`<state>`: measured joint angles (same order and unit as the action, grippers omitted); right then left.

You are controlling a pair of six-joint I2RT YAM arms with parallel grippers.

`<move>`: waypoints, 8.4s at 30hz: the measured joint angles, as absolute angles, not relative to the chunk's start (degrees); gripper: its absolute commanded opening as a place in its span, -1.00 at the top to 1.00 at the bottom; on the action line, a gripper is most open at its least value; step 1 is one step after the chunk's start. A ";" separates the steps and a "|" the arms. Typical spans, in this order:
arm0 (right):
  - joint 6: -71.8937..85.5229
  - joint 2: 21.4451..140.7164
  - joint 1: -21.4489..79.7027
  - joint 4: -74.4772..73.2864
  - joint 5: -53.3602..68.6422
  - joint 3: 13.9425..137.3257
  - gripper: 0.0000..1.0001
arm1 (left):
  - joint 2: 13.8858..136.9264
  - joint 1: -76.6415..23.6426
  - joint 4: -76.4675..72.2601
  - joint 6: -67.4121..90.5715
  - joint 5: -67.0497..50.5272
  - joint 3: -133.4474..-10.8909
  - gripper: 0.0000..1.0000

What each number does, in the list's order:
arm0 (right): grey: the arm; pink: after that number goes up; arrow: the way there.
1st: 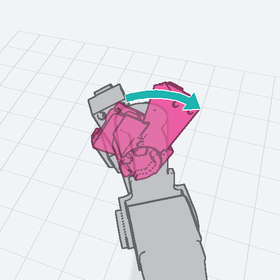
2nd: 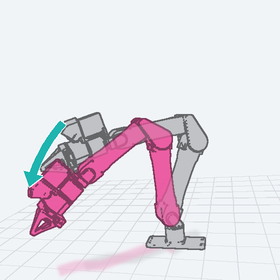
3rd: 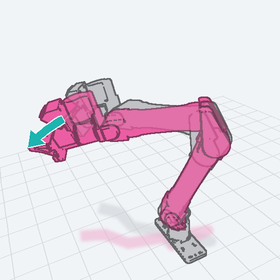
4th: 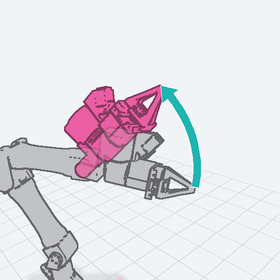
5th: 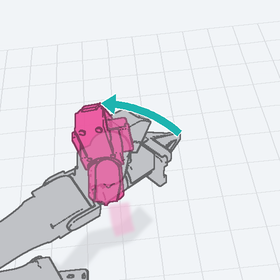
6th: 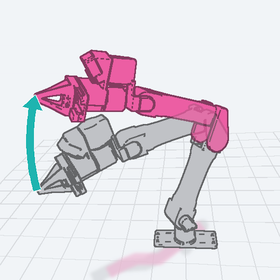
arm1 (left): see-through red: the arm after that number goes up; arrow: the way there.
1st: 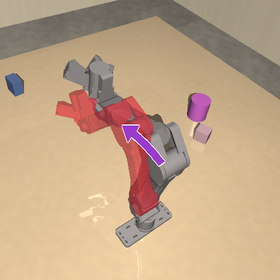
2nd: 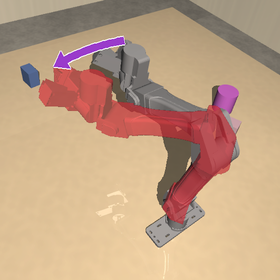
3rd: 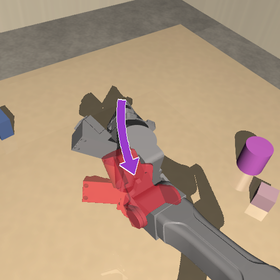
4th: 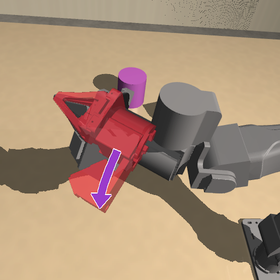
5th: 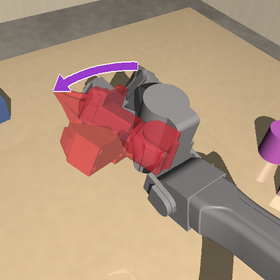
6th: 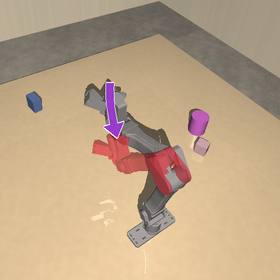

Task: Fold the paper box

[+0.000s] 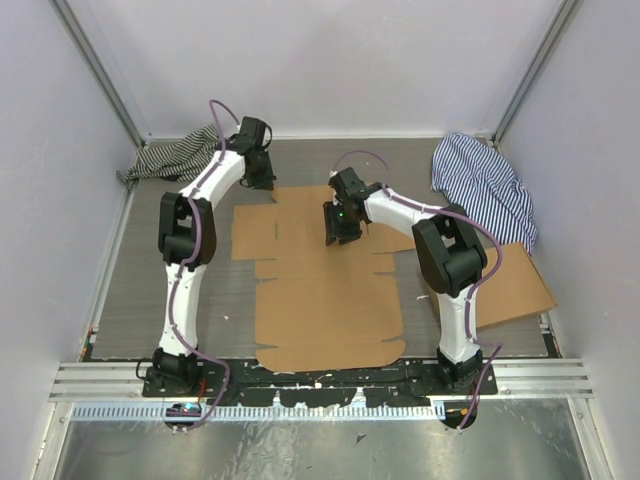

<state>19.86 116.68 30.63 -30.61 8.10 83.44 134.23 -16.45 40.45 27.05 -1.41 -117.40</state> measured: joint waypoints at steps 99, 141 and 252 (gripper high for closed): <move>15.64 128.68 17.89 -25.10 13.50 102.06 0.17 | 123.28 -17.89 31.92 17.41 0.75 -102.17 0.25; 16.27 135.98 19.92 -29.63 12.05 111.94 0.05 | 133.36 -18.33 33.45 24.82 -5.52 -110.08 0.24; 27.20 80.49 21.04 -19.94 6.96 42.50 -0.70 | 83.02 -17.89 2.48 42.11 -11.35 -35.11 -0.26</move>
<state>27.20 80.49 21.04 -19.94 6.96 42.50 83.02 -17.89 2.48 42.11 -11.35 -35.11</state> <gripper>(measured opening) 0.856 0.640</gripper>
